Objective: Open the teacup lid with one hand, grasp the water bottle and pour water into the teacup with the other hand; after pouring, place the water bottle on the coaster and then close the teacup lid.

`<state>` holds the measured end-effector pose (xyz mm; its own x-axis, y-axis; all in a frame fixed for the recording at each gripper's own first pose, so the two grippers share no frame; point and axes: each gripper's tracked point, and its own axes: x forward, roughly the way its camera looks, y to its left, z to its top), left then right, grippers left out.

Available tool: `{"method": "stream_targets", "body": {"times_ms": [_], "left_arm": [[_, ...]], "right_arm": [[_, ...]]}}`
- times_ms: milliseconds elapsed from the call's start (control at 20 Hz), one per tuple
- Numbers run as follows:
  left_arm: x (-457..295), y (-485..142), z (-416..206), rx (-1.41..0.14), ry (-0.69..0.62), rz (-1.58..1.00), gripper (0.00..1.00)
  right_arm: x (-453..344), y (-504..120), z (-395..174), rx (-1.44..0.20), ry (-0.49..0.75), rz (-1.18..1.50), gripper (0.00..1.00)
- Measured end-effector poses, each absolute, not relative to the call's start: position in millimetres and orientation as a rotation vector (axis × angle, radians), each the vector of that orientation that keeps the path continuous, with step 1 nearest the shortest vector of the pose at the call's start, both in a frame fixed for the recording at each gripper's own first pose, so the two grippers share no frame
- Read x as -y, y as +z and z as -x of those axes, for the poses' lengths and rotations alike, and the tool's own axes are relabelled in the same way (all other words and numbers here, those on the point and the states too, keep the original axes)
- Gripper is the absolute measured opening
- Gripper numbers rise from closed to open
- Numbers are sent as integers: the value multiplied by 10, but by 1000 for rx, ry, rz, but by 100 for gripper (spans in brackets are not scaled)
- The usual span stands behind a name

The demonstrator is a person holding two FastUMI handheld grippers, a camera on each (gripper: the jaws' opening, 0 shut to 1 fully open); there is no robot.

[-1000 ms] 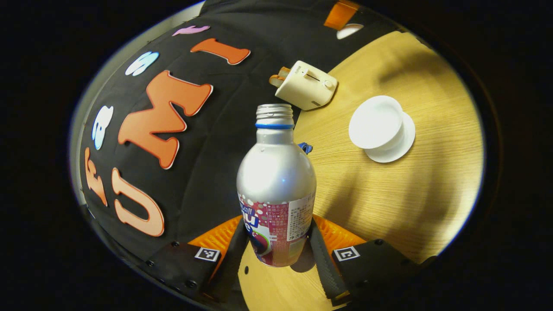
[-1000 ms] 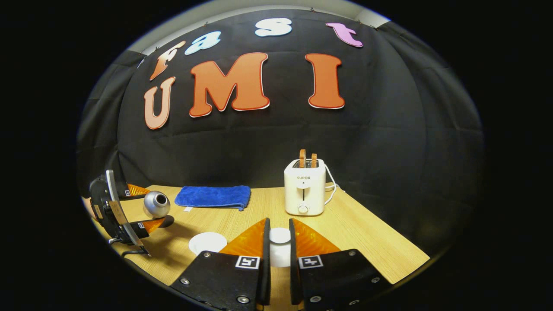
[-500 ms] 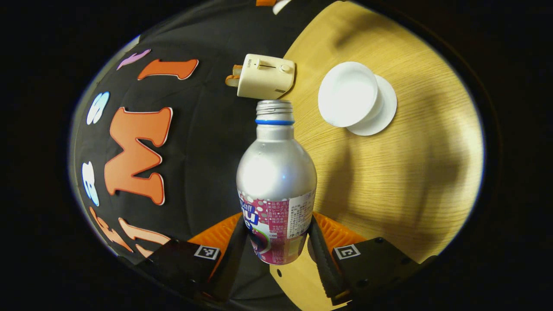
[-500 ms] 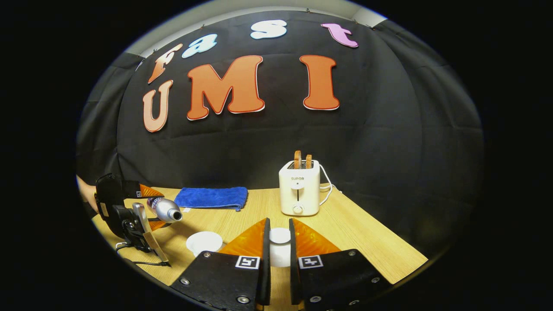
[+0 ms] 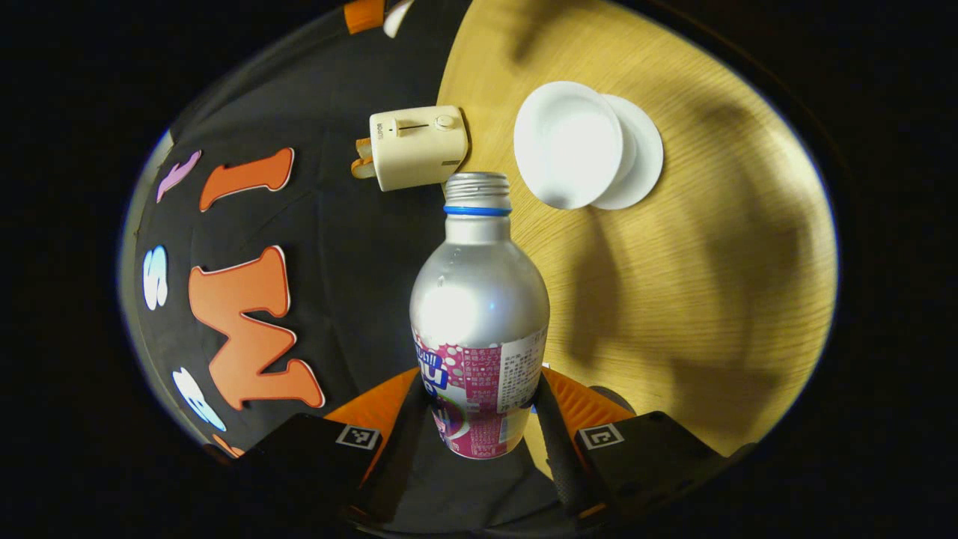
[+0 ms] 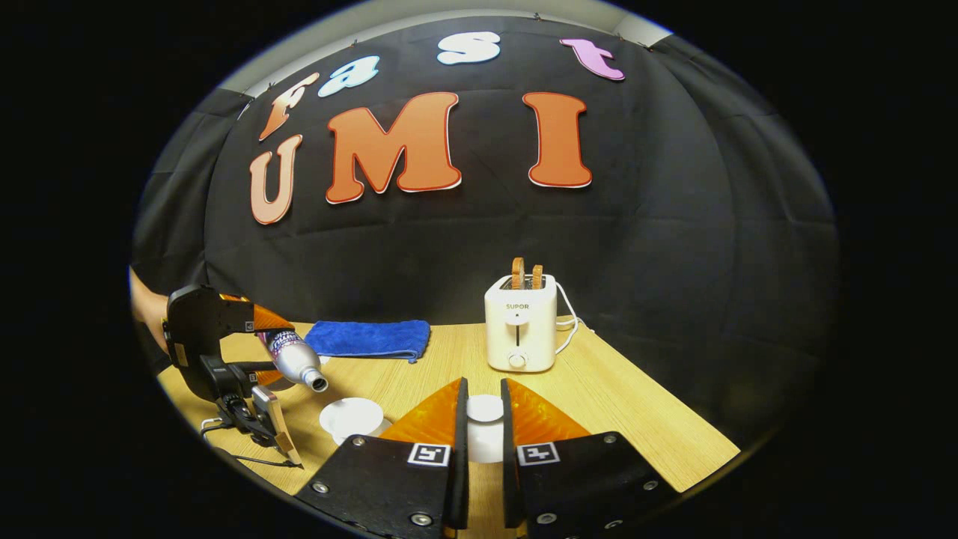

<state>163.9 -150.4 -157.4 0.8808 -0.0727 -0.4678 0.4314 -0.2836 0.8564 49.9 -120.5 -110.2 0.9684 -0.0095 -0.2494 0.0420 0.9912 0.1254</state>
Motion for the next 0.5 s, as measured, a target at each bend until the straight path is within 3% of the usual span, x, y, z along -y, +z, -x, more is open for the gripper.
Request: {"method": "stream_targets", "body": {"times_ms": [500], "left_arm": [[1595,-1419,-1714,-223,-519,-1964,82]], "right_arm": [[1197,-1141,-522,-261,-13,-115,18]]}}
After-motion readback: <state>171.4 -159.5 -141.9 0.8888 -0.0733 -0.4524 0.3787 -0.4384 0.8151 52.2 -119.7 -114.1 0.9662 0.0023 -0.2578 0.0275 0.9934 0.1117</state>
